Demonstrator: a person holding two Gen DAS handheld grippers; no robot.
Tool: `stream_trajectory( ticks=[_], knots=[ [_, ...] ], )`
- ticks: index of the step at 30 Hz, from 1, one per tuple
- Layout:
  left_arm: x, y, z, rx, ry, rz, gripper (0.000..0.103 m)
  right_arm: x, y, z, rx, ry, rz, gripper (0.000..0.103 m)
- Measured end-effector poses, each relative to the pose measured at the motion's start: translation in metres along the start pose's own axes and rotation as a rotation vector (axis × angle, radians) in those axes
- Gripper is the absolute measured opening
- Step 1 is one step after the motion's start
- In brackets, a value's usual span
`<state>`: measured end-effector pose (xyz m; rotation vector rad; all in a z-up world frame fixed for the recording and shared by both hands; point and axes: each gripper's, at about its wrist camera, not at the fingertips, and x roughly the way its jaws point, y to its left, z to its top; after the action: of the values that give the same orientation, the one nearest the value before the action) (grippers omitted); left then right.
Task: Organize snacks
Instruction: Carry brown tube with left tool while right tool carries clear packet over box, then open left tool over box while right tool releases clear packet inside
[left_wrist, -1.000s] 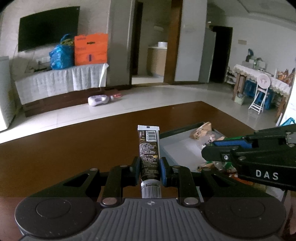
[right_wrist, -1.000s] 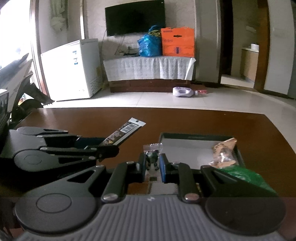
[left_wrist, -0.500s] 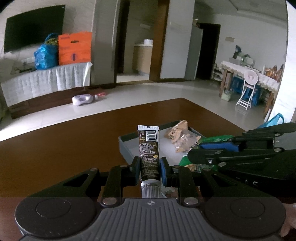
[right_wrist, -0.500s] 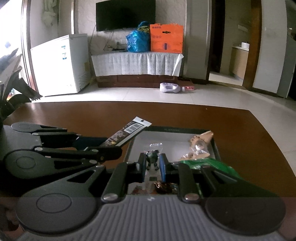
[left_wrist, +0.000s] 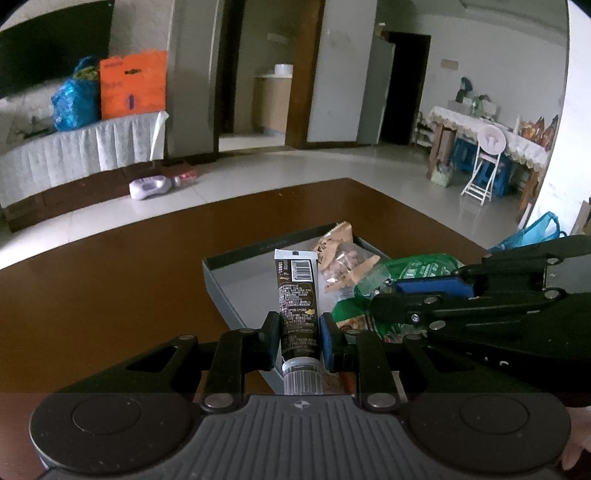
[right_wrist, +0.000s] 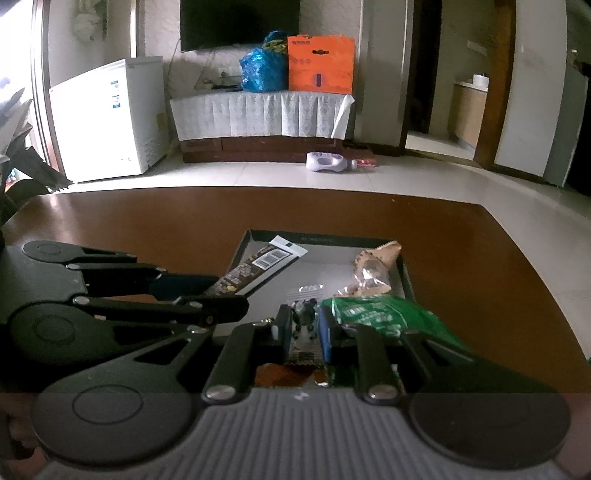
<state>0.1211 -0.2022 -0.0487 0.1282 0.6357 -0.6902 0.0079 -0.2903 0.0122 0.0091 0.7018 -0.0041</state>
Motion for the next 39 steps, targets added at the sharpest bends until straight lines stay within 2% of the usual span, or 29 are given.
stream_trajectory(
  ticks=[7, 11, 21, 23, 25, 39],
  knots=[
    [0.007, -0.004, -0.002, 0.02, 0.018, -0.009, 0.025, 0.003, -0.005, -0.001, 0.01, -0.002, -0.011, 0.016],
    [0.007, -0.003, -0.003, 0.02, 0.004, 0.008, 0.036, 0.003, -0.006, 0.0, 0.013, -0.006, -0.02, 0.016],
    [-0.003, 0.0, 0.0, 0.02, -0.036, 0.028, 0.052, 0.001, -0.01, 0.001, 0.047, -0.024, -0.019, 0.016],
    [-0.006, 0.002, 0.001, 0.02, -0.046, 0.033, 0.059, -0.001, -0.01, 0.002, 0.048, -0.028, -0.021, 0.017],
    [-0.009, 0.004, 0.002, 0.023, -0.056, 0.036, 0.062, -0.002, -0.011, 0.004, 0.051, -0.034, -0.02, 0.017],
    [-0.023, 0.01, 0.001, 0.026, -0.077, 0.044, 0.071, -0.01, -0.009, 0.006, 0.043, -0.053, -0.018, 0.032]
  ],
)
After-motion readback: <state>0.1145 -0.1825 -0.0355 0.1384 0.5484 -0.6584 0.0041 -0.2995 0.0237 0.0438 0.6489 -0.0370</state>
